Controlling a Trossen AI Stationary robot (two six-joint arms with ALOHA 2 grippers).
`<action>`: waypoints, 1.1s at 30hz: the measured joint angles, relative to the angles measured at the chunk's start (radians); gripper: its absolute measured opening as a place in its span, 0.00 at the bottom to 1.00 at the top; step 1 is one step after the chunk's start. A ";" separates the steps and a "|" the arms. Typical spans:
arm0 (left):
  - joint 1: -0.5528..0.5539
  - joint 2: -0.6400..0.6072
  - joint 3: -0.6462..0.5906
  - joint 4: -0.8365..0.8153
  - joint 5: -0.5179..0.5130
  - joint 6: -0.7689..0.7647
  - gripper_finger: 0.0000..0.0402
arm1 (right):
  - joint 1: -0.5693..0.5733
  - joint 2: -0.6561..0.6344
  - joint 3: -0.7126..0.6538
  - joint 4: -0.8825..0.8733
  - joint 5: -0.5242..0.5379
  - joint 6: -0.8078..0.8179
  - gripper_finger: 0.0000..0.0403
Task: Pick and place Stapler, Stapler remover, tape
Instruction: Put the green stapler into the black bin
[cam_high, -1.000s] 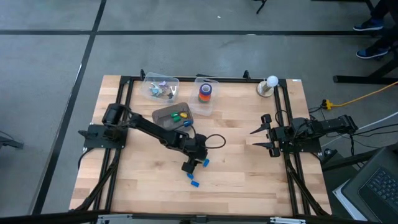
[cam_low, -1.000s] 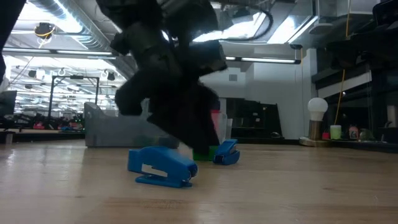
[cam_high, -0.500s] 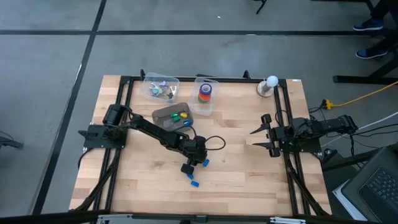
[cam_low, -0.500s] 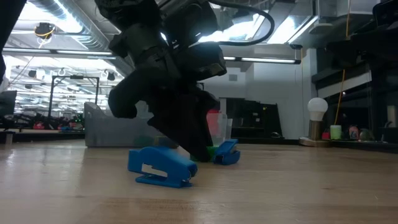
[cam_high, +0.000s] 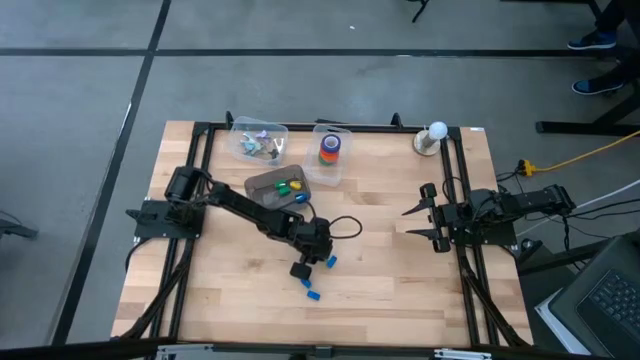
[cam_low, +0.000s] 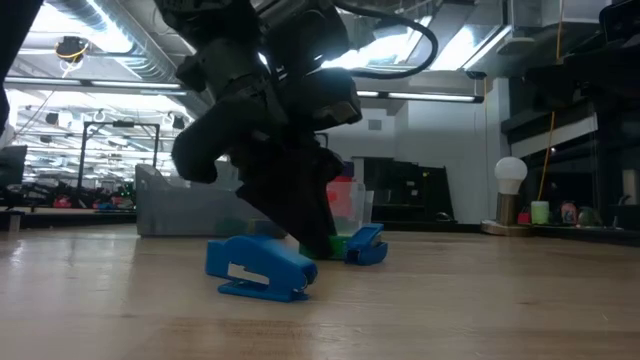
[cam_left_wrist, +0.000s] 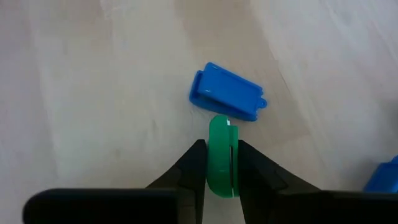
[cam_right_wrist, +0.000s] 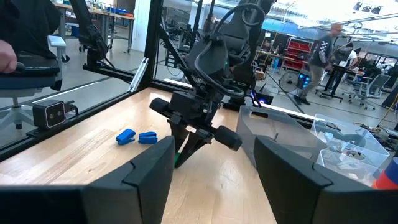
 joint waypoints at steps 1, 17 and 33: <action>0.004 0.000 0.000 0.000 -0.005 0.001 0.15 | 0.000 0.000 0.000 0.000 0.000 0.000 0.56; 0.089 -0.086 -0.002 -0.120 -0.155 0.121 0.15 | 0.000 0.000 0.000 0.000 0.000 0.000 0.56; 0.215 -0.376 -0.003 -0.062 -0.340 0.091 0.15 | 0.000 0.004 0.000 0.000 0.000 0.000 0.56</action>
